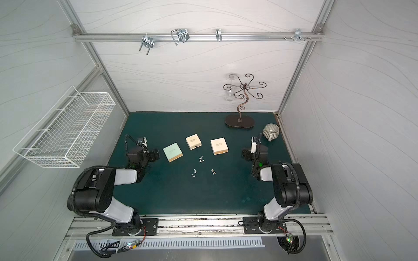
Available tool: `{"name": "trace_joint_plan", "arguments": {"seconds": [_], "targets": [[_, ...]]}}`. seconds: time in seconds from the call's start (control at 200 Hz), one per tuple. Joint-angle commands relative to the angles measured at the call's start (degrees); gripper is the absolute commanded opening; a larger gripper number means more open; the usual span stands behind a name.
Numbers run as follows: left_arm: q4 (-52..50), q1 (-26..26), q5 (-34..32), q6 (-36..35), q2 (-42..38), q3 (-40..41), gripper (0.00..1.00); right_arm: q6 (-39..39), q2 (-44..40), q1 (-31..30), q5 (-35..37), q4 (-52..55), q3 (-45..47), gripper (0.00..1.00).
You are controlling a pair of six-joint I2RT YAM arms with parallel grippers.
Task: Place the earrings into the drawer-style jewelry box
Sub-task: Open the drawer in the jewelry box.
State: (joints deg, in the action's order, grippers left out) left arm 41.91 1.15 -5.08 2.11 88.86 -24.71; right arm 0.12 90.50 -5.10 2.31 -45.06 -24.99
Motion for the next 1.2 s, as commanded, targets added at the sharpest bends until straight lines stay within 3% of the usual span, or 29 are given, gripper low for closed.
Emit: {"name": "trace_joint_plan", "arguments": {"seconds": [0.0, 0.845, 0.94, 1.031, 1.106, 1.191], "targets": [[2.3, 0.4, 0.6, -0.5, -0.4, -0.9, 1.0, -0.6, 0.0, 0.3, -0.7, -1.0, -0.5, 0.99], [3.3, 0.7, 1.2, -0.5, -1.0, -0.8, 0.99, -0.1, -0.4, 1.1, -1.9, -2.1, 0.0, 0.99], [-13.7, 0.0, -1.0, 0.5, -7.3, -6.9, 0.99, 0.5, -6.0, -0.1, 2.1, 2.7, 0.3, 0.99], [-34.0, -0.8, -0.2, 5.1, -12.6, -15.5, 0.99, 3.5, -14.3, -0.5, 2.3, 22.8, -5.5, 0.99], [-39.4, -4.4, 0.7, 4.4, -16.1, -18.5, 0.99, 6.1, -18.6, -0.6, -4.3, 33.3, -10.0, 1.0], [-40.1, -10.1, 0.1, 1.4, -18.8, -19.4, 0.99, 10.9, -22.4, -0.6, -11.9, 37.3, -11.3, 0.99]]}}
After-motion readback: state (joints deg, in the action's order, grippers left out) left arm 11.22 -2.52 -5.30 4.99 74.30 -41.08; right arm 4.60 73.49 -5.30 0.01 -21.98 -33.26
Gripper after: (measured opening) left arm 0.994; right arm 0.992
